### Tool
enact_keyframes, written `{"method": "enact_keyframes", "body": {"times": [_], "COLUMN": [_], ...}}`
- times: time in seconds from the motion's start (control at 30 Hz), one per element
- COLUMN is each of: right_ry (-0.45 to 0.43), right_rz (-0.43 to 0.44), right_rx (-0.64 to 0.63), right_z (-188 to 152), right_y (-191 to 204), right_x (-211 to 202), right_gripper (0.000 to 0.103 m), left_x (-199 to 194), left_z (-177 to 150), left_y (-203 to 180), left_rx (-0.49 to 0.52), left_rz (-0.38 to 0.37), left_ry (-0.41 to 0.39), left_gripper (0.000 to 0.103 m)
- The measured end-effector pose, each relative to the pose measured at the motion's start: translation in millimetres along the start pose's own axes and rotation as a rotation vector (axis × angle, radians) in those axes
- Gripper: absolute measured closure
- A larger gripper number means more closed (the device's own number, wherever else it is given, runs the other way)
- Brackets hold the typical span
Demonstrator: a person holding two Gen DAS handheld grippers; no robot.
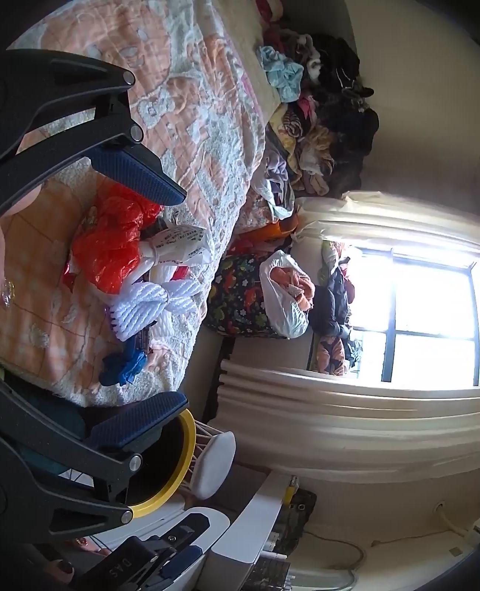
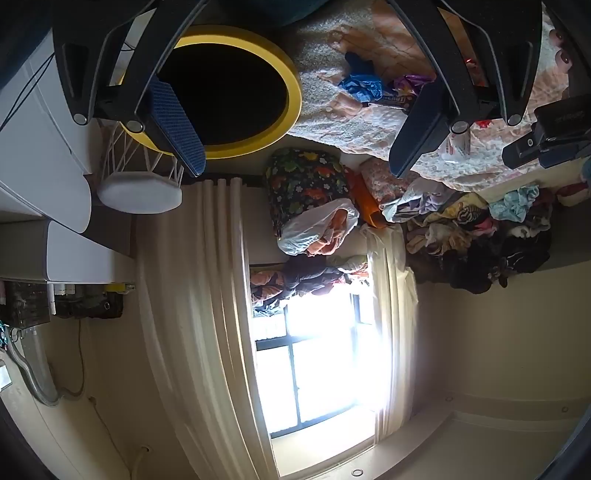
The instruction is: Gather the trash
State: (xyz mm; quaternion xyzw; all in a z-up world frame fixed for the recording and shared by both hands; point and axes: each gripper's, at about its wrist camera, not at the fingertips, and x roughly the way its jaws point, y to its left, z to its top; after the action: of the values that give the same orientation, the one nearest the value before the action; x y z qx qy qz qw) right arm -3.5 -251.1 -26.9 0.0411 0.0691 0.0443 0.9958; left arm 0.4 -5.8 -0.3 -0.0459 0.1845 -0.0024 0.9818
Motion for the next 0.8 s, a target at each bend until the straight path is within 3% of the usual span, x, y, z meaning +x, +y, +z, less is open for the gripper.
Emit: {"method": "enact_keyframes", "body": {"times": [0.8], "right_ry": [-0.008], "right_rz": [-0.009], "right_rx": [0.004], "right_z": [-0.8], "right_y": [-2.9], "right_x": [-0.3], "right_gripper": [0.006], "left_x": [0.4], "left_z": [0.5], "left_y": [-1.6], "left_rx": [0.0], "left_rz": [-0.006], "left_ry": [-0.004], "left_gripper": [0.01]}}
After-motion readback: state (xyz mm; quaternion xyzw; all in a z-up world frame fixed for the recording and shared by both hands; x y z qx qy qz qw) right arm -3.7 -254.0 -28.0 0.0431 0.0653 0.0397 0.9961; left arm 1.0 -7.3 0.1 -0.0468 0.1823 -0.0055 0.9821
